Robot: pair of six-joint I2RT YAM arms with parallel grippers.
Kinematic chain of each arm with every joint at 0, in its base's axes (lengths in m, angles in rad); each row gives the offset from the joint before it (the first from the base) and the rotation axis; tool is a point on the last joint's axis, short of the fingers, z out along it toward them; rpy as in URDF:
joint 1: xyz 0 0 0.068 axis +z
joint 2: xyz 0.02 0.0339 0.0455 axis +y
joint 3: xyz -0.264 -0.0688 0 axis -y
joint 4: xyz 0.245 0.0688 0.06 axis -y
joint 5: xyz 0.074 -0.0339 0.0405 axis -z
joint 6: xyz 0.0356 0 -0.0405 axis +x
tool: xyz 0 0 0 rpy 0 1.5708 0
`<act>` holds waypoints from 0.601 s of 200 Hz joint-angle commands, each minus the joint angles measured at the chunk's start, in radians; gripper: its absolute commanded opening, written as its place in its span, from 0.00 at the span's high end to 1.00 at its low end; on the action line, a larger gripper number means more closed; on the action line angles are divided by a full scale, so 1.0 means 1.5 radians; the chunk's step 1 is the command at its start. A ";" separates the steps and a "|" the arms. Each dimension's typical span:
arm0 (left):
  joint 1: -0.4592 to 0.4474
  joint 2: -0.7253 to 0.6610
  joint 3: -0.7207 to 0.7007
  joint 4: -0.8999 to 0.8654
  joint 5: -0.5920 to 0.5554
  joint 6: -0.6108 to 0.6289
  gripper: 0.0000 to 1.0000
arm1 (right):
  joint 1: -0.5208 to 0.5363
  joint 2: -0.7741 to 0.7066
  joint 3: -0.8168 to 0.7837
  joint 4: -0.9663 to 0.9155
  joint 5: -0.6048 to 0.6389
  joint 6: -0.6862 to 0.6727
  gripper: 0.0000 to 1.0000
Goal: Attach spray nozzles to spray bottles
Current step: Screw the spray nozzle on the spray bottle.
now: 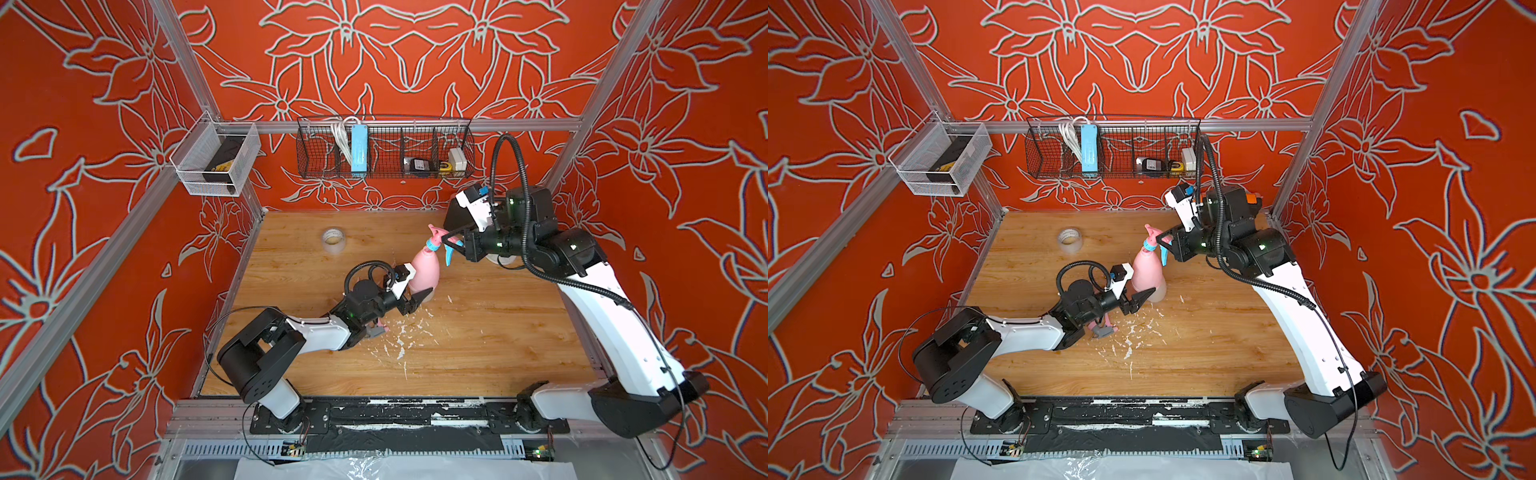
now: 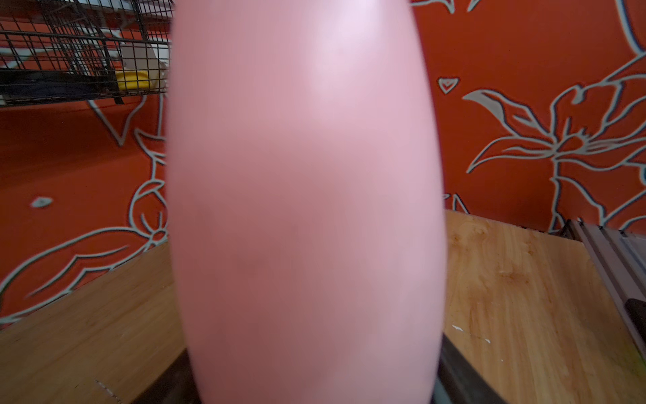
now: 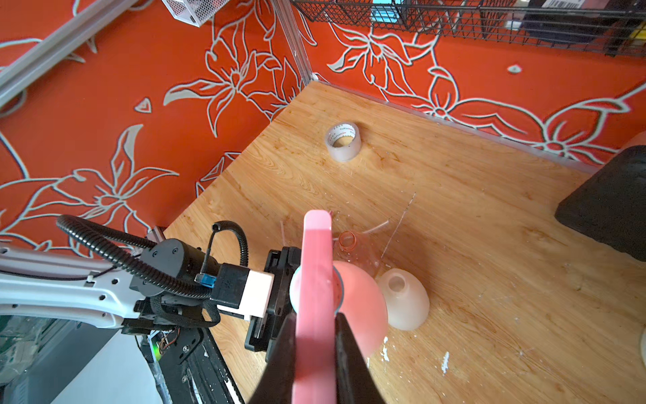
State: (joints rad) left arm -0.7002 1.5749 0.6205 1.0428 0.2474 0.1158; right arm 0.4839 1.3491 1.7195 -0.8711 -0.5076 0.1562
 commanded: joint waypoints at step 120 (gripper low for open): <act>0.003 0.006 0.027 -0.006 -0.014 0.034 0.67 | 0.084 0.117 0.179 -0.210 0.136 -0.095 1.00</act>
State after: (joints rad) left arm -0.7002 1.5764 0.6388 1.0004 0.2264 0.1459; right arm 0.5838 1.4967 1.9522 -1.1088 -0.3370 0.0578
